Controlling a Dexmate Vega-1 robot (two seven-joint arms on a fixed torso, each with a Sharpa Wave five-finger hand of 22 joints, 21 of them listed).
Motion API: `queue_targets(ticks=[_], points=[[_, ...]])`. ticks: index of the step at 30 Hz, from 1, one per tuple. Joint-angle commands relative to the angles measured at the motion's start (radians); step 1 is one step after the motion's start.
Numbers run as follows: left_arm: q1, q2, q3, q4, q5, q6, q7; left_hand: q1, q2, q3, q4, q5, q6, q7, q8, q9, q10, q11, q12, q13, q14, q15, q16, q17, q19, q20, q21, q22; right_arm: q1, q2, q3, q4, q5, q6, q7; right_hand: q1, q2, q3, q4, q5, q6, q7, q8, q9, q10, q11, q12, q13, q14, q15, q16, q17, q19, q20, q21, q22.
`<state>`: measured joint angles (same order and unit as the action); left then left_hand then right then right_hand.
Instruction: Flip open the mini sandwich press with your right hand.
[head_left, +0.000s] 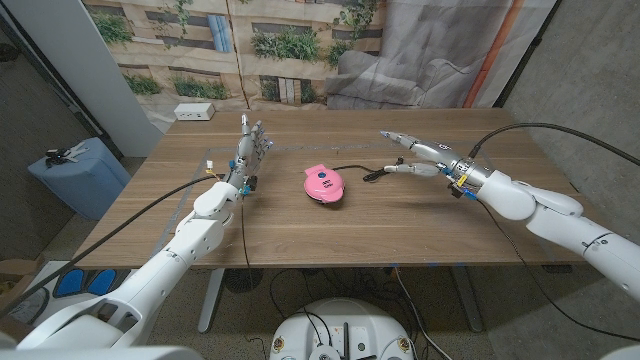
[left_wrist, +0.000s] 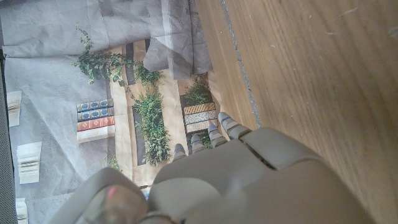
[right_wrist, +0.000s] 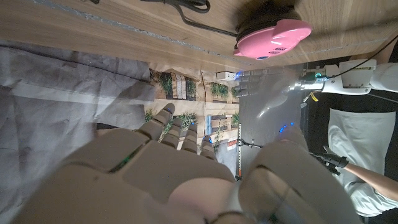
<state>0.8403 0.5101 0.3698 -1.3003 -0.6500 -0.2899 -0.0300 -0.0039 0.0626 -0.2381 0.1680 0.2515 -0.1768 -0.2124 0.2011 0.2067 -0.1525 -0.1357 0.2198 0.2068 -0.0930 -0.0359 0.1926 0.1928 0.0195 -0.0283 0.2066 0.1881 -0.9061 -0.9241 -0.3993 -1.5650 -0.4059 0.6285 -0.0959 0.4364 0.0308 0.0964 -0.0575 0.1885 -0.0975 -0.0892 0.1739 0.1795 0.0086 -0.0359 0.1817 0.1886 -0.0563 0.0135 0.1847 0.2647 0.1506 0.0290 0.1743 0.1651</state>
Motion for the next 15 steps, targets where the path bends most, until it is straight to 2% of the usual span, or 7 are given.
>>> queue_targets(ticks=[1, 8, 15], points=[[0.000, 0.001, 0.000, 0.000, 0.000, 0.000, 0.000, 0.000, 0.052, -0.007, 0.001, 0.004, -0.035, -0.008, 0.005, 0.004, -0.006, -0.001, 0.006, 0.002, -0.008, -0.037, 0.003, 0.003, 0.003, -0.003, 0.006, 0.003, -0.105, -0.078, 0.035, -0.213, -0.084, -0.183, -0.005, 0.022, -0.002, 0.005, -0.017, 0.000, -0.019, -0.003, 0.003, 0.002, -0.010, 0.003, 0.003, 0.006, -0.006, 0.017, 0.004, -0.003, 0.002, 0.017, 0.009, 0.003], [0.000, 0.001, 0.000, -0.001, 0.000, 0.000, 0.000, 0.000, 0.052, -0.007, 0.001, 0.004, -0.036, -0.008, 0.004, 0.004, -0.006, 0.000, 0.007, 0.002, -0.008, -0.037, 0.003, 0.003, 0.003, -0.004, 0.006, 0.003, -0.166, -0.107, 0.051, -0.309, -0.131, -0.277, -0.016, 0.038, -0.015, 0.008, -0.037, 0.002, -0.050, -0.003, 0.001, 0.004, -0.022, 0.009, 0.003, 0.007, -0.007, 0.027, 0.007, -0.010, 0.005, 0.023, 0.011, 0.003], [0.000, 0.001, 0.000, -0.001, 0.000, 0.000, 0.000, 0.000, 0.052, -0.007, 0.001, 0.004, -0.037, -0.008, 0.004, 0.004, -0.007, -0.003, 0.006, 0.002, -0.010, -0.036, 0.002, 0.003, 0.001, -0.004, 0.006, 0.003, -0.220, -0.125, 0.056, -0.393, -0.172, -0.376, -0.012, 0.055, -0.020, 0.014, -0.052, 0.005, -0.073, 0.006, 0.001, 0.004, -0.027, 0.010, 0.004, 0.007, -0.013, 0.021, 0.008, -0.015, 0.005, 0.019, 0.011, 0.003]])
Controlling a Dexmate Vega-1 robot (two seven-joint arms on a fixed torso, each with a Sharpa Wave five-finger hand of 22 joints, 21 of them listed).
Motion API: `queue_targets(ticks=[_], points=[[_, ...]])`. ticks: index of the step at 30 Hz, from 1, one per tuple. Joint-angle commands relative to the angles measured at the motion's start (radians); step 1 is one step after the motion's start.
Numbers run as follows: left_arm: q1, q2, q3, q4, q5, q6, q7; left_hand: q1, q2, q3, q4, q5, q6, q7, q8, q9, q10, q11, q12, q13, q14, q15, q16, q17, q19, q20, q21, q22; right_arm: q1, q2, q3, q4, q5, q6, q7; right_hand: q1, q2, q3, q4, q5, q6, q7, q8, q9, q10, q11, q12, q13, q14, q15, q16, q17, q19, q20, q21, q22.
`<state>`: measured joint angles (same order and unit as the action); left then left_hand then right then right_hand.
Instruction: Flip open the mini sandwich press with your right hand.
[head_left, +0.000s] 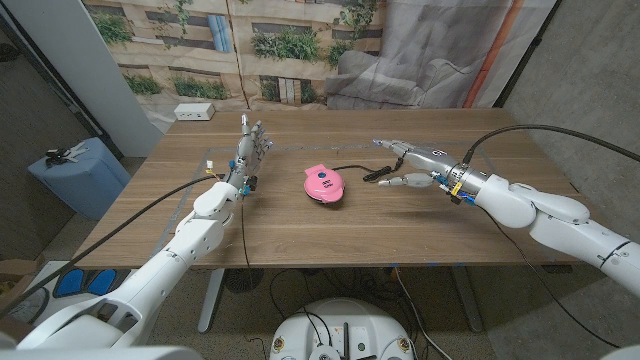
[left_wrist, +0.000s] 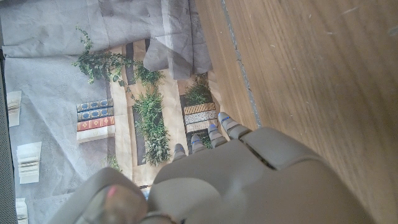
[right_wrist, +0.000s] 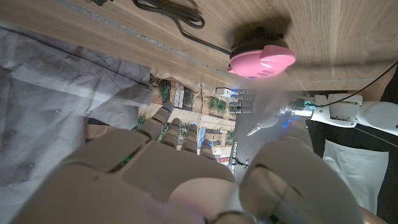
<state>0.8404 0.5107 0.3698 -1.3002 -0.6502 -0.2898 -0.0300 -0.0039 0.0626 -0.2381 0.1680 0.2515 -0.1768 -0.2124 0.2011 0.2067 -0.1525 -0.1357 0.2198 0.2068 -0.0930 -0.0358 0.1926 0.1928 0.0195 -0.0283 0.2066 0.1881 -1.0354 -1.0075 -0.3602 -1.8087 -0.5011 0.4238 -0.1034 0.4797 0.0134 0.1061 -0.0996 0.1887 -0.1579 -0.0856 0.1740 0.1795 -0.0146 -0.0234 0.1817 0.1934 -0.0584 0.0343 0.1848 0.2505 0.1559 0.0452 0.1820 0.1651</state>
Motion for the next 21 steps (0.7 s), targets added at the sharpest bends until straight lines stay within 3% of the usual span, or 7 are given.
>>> queue_targets(ticks=[1, 16, 21], points=[[0.000, 0.000, 0.000, -0.001, 0.000, 0.000, 0.000, 0.000, 0.052, -0.007, 0.001, 0.004, -0.037, -0.008, 0.004, 0.004, -0.006, 0.000, 0.007, 0.002, -0.008, -0.037, 0.003, 0.003, 0.003, -0.004, 0.006, 0.003, -0.097, -0.042, 0.015, -0.159, -0.087, -0.184, -0.009, 0.016, -0.004, 0.006, -0.014, 0.006, -0.016, 0.003, 0.002, 0.004, -0.005, -0.002, 0.005, 0.003, -0.014, 0.001, 0.007, -0.002, -0.001, 0.001, 0.004, 0.003], [0.000, 0.000, 0.000, 0.000, 0.000, 0.000, 0.000, 0.000, 0.052, -0.007, 0.001, 0.004, -0.034, -0.008, 0.005, 0.004, -0.007, -0.002, 0.006, 0.002, -0.008, -0.036, 0.003, 0.003, 0.003, -0.003, 0.006, 0.003, -0.172, -0.023, -0.019, -0.259, -0.221, -0.313, -0.085, 0.060, -0.009, 0.025, -0.046, 0.013, -0.043, 0.009, 0.008, 0.004, -0.040, 0.000, -0.001, 0.002, -0.025, 0.009, 0.008, -0.014, -0.003, -0.008, 0.003, 0.002], [0.000, 0.000, 0.000, 0.000, 0.000, 0.000, 0.000, 0.000, 0.052, -0.007, 0.001, 0.004, -0.033, -0.008, 0.006, 0.004, -0.007, 0.000, 0.006, 0.002, -0.008, -0.037, 0.003, 0.003, 0.003, -0.003, 0.006, 0.003, -0.189, -0.018, -0.038, -0.288, -0.253, -0.364, -0.072, 0.076, -0.009, 0.032, -0.055, 0.016, -0.051, 0.000, 0.009, 0.004, -0.051, 0.000, -0.002, 0.002, -0.027, 0.010, 0.009, -0.018, -0.008, -0.008, 0.002, 0.002]])
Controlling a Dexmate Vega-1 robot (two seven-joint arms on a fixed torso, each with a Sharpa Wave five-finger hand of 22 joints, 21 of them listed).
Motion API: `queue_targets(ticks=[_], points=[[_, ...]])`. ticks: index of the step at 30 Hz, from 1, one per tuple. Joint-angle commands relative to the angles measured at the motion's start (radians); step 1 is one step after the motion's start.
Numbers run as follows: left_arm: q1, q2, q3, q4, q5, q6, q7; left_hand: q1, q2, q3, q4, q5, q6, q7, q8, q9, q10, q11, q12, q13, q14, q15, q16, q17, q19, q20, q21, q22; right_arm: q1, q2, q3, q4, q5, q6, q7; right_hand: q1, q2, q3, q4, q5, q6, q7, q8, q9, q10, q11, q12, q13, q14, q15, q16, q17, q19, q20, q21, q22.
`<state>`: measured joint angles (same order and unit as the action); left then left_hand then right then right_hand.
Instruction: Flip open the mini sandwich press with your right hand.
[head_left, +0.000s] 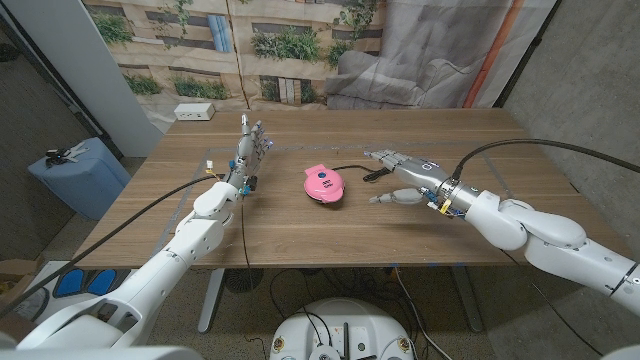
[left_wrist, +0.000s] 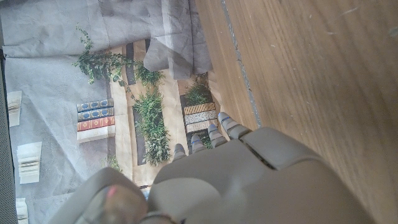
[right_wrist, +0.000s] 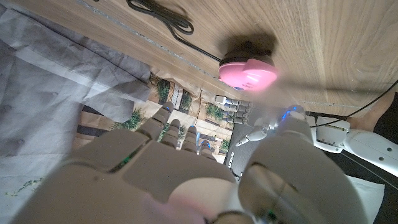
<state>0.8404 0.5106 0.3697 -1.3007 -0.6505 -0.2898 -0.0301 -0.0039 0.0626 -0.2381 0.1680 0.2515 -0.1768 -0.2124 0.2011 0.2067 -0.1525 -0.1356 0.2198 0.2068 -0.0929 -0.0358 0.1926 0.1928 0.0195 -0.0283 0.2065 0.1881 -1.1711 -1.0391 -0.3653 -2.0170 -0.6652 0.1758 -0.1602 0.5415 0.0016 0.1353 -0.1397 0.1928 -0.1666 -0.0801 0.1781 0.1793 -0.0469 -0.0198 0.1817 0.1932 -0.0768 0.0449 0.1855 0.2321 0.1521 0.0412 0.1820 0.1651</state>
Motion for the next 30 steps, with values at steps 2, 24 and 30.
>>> queue_targets(ticks=[2, 24, 30], points=[[0.000, 0.000, 0.000, 0.000, 0.000, 0.000, 0.000, 0.000, 0.052, -0.007, 0.001, 0.004, -0.034, -0.008, 0.005, 0.004, -0.007, 0.001, 0.006, 0.002, -0.008, -0.037, 0.003, 0.003, 0.003, -0.003, 0.006, 0.003, -0.049, 0.005, -0.051, -0.084, -0.137, -0.123, -0.016, 0.024, 0.003, 0.008, -0.020, 0.013, -0.042, -0.012, 0.008, 0.004, -0.027, -0.004, -0.003, 0.002, -0.017, 0.001, 0.006, -0.002, -0.016, -0.002, -0.002, 0.002], [0.000, 0.000, 0.000, 0.000, 0.000, 0.000, 0.000, 0.000, 0.052, -0.007, 0.001, 0.004, -0.035, -0.008, 0.005, 0.004, -0.007, 0.002, 0.006, 0.002, -0.006, -0.038, 0.004, 0.003, 0.003, -0.004, 0.006, 0.003, 0.023, 0.089, -0.199, -0.030, -0.330, -0.173, -0.085, 0.058, -0.009, 0.021, -0.032, 0.013, -0.029, -0.046, 0.019, 0.005, -0.024, -0.009, 0.007, 0.002, -0.008, 0.007, 0.013, -0.011, -0.013, 0.002, 0.003, 0.002], [0.000, 0.000, 0.000, 0.000, 0.000, 0.000, 0.000, 0.000, 0.052, -0.007, 0.001, 0.004, -0.034, -0.008, 0.005, 0.004, -0.007, 0.001, 0.006, 0.002, -0.007, -0.037, 0.003, 0.003, 0.003, -0.004, 0.006, 0.003, 0.040, 0.109, -0.236, -0.003, -0.377, -0.181, -0.119, 0.067, -0.014, 0.024, -0.033, 0.012, -0.024, -0.051, 0.022, 0.005, -0.021, -0.010, 0.009, 0.002, -0.004, 0.010, 0.016, -0.014, -0.008, 0.005, 0.005, 0.002]])
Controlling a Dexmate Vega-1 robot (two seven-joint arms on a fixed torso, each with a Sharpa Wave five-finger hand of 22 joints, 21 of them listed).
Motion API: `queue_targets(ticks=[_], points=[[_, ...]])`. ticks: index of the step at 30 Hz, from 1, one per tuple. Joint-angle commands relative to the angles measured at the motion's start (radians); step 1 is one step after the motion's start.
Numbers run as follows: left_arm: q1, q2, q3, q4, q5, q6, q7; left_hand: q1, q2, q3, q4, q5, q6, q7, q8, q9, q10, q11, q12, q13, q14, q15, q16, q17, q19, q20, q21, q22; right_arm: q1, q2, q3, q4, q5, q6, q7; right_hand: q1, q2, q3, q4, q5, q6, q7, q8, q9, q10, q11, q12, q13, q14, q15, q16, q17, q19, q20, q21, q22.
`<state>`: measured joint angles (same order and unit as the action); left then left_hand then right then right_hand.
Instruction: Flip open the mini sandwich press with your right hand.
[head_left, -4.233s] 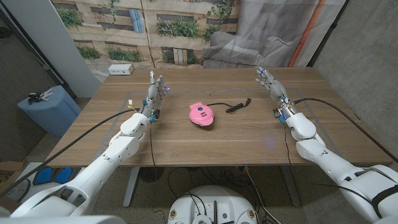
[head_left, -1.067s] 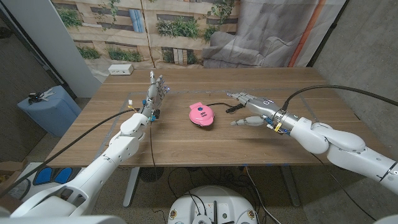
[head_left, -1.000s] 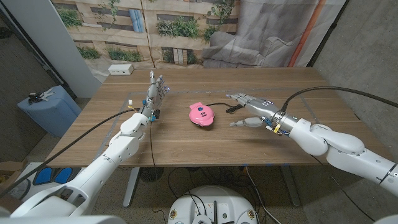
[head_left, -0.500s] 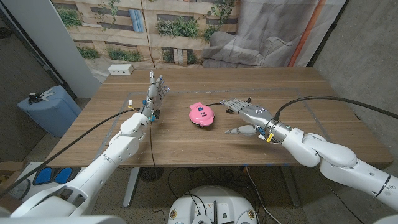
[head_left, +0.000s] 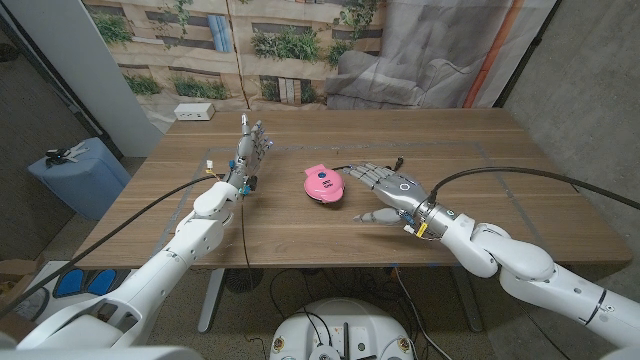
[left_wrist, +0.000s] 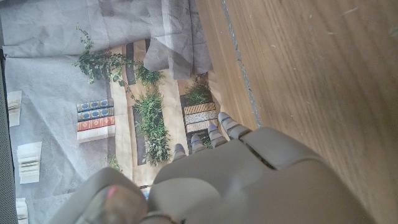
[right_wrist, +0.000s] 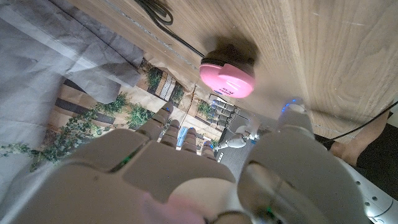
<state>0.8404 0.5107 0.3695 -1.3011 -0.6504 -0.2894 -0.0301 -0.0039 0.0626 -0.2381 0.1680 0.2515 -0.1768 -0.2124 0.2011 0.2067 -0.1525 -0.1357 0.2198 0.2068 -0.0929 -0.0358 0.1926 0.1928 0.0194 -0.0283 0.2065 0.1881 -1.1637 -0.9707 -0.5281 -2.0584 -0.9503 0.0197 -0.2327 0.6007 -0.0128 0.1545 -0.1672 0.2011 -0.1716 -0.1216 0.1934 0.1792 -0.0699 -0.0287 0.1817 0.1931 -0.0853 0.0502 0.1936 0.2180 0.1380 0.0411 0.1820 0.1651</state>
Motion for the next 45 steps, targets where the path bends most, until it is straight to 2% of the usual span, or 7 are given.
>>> queue_targets(ticks=[1, 11, 25, 31, 41, 45], points=[[0.000, 0.000, 0.000, 0.001, 0.000, -0.001, 0.000, 0.000, 0.052, -0.007, 0.001, 0.004, -0.034, -0.008, 0.005, 0.005, -0.007, 0.000, 0.006, 0.002, -0.007, -0.038, 0.003, 0.003, 0.004, -0.003, 0.007, 0.003, 0.036, 0.045, -0.079, 0.042, -0.095, -0.026, -0.047, 0.009, 0.000, 0.005, -0.005, 0.003, -0.017, -0.010, 0.007, 0.005, 0.004, 0.000, 0.010, 0.002, 0.004, 0.005, 0.008, 0.000, 0.008, 0.005, 0.006, 0.002], [0.000, 0.000, 0.000, 0.001, 0.000, -0.001, 0.000, 0.000, 0.052, -0.007, 0.001, 0.004, -0.034, -0.008, 0.005, 0.004, -0.006, 0.001, 0.006, 0.002, -0.007, -0.037, 0.003, 0.003, 0.002, -0.003, 0.006, 0.003, 0.076, 0.096, -0.129, 0.067, -0.112, -0.064, -0.013, 0.025, 0.000, 0.013, -0.007, 0.005, -0.008, -0.012, 0.012, 0.006, 0.010, 0.000, 0.013, 0.002, 0.015, 0.005, 0.012, -0.002, 0.016, 0.007, 0.008, 0.002], [0.000, 0.000, 0.000, 0.001, 0.000, -0.001, 0.000, 0.000, 0.052, -0.007, 0.001, 0.004, -0.035, -0.008, 0.005, 0.005, -0.006, 0.000, 0.007, 0.002, -0.007, -0.037, 0.003, 0.003, 0.003, -0.004, 0.006, 0.003, 0.131, 0.150, -0.184, 0.127, -0.132, -0.108, -0.021, 0.103, 0.017, 0.055, -0.017, 0.030, 0.014, -0.027, 0.022, 0.007, 0.039, -0.008, 0.021, 0.003, 0.040, -0.003, 0.021, -0.008, 0.045, 0.000, 0.013, 0.002], [0.000, 0.000, 0.000, 0.001, 0.000, 0.000, 0.000, 0.000, 0.052, -0.007, 0.001, 0.004, -0.034, -0.008, 0.005, 0.005, -0.007, 0.000, 0.006, 0.002, -0.007, -0.038, 0.003, 0.003, 0.003, -0.004, 0.006, 0.003, 0.146, 0.162, -0.208, 0.152, -0.164, -0.126, -0.067, 0.142, 0.006, 0.069, -0.018, 0.033, 0.047, -0.030, 0.033, 0.006, 0.058, -0.009, 0.025, 0.003, 0.062, -0.010, 0.026, -0.012, 0.062, -0.004, 0.015, 0.001], [0.000, 0.000, 0.000, 0.000, 0.000, -0.001, 0.000, 0.000, 0.052, -0.007, 0.001, 0.004, -0.035, -0.008, 0.005, 0.005, -0.006, -0.001, 0.006, 0.002, -0.007, -0.037, 0.003, 0.003, 0.003, -0.004, 0.006, 0.003, 0.169, 0.193, -0.244, 0.172, -0.198, -0.171, -0.083, 0.178, -0.010, 0.081, -0.015, 0.026, 0.083, -0.036, 0.042, 0.006, 0.094, -0.012, 0.032, 0.003, 0.082, -0.023, 0.029, -0.015, 0.082, -0.010, 0.016, 0.001], [0.000, 0.000, 0.000, 0.000, 0.000, 0.000, 0.000, 0.000, 0.052, -0.007, 0.001, 0.004, -0.035, -0.008, 0.005, 0.005, -0.005, 0.001, 0.007, 0.002, -0.008, -0.037, 0.003, 0.003, 0.003, -0.003, 0.006, 0.003, 0.183, 0.204, -0.258, 0.183, -0.201, -0.175, -0.087, 0.195, -0.016, 0.086, -0.012, 0.022, 0.101, -0.038, 0.045, 0.005, 0.108, -0.017, 0.032, 0.002, 0.094, -0.037, 0.031, -0.017, 0.104, -0.026, 0.020, 0.001]])
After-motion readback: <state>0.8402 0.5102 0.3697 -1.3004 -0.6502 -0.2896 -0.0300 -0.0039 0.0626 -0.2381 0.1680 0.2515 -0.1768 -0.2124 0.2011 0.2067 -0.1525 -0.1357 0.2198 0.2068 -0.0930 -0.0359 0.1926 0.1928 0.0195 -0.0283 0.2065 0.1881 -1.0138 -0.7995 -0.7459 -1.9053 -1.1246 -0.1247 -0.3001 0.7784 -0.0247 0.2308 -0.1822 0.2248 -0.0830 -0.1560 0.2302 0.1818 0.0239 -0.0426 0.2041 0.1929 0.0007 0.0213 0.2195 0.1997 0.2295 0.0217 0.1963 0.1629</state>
